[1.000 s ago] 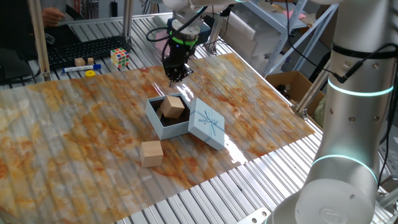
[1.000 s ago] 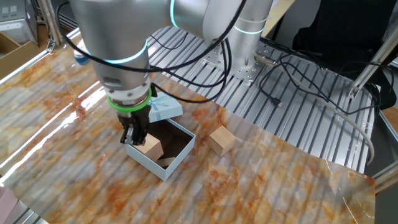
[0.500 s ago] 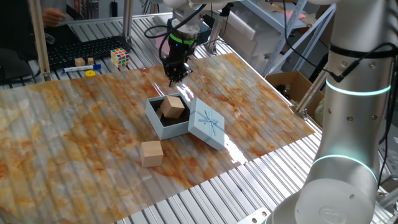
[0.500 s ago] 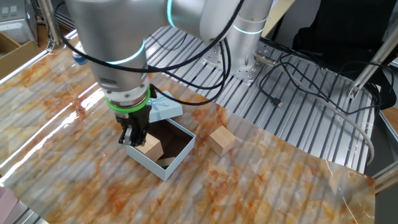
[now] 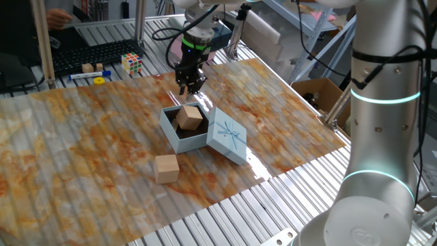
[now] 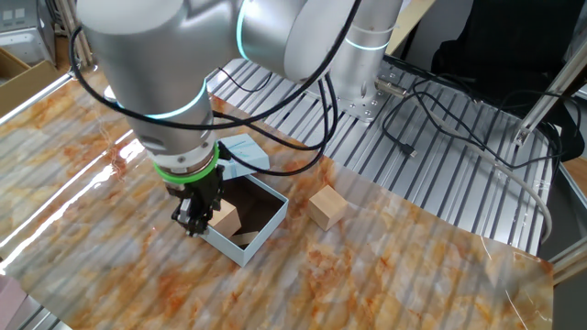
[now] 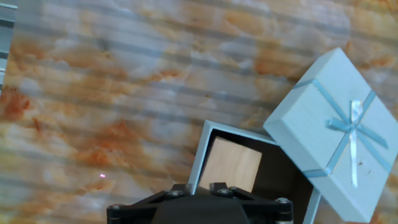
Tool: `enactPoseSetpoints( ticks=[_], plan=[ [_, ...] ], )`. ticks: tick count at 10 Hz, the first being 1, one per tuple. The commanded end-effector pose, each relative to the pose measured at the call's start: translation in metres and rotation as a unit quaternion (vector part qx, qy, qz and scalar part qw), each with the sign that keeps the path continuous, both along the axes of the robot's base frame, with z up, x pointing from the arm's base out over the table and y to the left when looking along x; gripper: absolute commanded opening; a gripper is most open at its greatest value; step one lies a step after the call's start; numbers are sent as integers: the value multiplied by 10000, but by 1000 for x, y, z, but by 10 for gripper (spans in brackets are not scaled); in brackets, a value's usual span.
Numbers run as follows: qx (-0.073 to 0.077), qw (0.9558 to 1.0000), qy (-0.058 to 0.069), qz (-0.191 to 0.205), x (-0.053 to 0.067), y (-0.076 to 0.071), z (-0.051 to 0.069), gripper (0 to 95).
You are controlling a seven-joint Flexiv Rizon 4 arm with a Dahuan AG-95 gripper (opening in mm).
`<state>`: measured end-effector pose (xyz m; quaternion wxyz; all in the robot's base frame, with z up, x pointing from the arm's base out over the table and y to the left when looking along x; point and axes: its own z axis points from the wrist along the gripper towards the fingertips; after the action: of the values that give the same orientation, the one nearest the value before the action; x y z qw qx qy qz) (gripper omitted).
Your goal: Take everything out of the gift box
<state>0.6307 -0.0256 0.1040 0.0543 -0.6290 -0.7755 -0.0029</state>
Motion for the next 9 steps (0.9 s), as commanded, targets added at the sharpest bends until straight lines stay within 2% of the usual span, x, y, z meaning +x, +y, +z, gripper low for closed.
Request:
enactPoseSetpoints(
  ticks=[1, 3, 4, 5, 6, 7, 8, 9],
  plan=[
    [2, 9999, 9, 145, -2, 0, 0, 570],
    [-101, 9990, 2, 428, -2, 0, 0, 190],
    [-89, 9986, -4, 515, -2, 0, 0, 0],
    [-92, 9989, -43, 460, -2, 0, 0, 0],
    [-168, 9990, 1, 410, -2, 0, 0, 0],
    [-301, 9991, 80, 298, -2, 0, 0, 0],
    [-332, 9991, 166, 211, -2, 0, 0, 0],
    [-332, 9989, 323, 63, -2, 0, 0, 0]
  ],
)
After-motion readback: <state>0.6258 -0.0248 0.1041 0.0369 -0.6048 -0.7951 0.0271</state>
